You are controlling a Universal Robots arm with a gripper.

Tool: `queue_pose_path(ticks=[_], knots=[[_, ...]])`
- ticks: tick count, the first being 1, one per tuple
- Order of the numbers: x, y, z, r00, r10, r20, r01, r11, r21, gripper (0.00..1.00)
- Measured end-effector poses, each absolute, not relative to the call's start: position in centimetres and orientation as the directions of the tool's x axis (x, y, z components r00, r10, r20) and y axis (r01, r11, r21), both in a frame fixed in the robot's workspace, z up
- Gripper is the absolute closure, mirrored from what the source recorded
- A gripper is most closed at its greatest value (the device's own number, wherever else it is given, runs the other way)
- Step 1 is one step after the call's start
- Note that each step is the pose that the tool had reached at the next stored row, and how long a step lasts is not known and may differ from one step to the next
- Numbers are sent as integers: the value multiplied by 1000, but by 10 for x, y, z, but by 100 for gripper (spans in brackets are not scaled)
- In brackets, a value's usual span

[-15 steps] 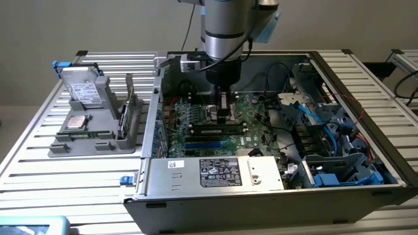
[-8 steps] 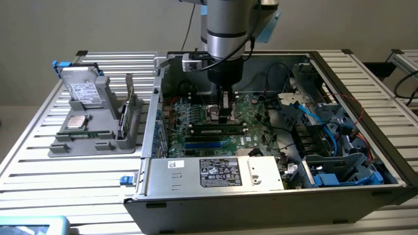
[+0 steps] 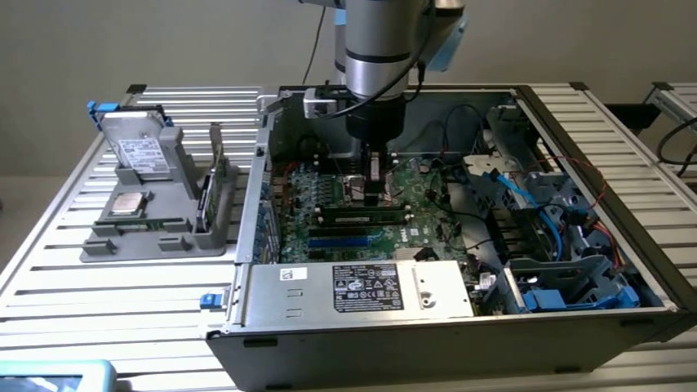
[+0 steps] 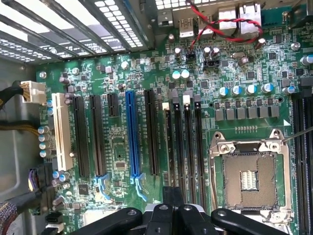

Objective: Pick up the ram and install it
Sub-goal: 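Press down the ram until it locks into place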

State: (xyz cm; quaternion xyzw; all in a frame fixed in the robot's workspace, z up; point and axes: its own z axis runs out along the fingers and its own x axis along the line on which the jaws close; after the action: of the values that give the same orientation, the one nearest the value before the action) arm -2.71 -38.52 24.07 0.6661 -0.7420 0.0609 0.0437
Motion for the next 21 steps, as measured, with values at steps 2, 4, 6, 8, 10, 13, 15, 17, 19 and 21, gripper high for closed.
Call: queue_pose_path(ticks=[2,4,6,8,10,13,15,17,19,21], knots=[[-27,-385,241,-138,-980,146,-990,135,-32,89],[-27,-385,241,-168,-975,146,-986,166,-32,89],[-27,-385,240,-198,-969,146,-980,195,-32,89],[-27,-385,240,-228,-963,146,-974,226,-32,89],[-27,-385,240,-259,-955,146,-966,257,-32,89],[-27,-385,240,-294,-945,145,-956,292,-37,89],[-27,-385,240,-315,-938,143,-949,313,-41,89],[-27,-385,240,-336,-931,142,-942,334,-45,89],[-27,-385,240,-358,-923,140,-934,355,-48,89],[-27,-385,240,-382,-914,139,-924,378,-52,89]])
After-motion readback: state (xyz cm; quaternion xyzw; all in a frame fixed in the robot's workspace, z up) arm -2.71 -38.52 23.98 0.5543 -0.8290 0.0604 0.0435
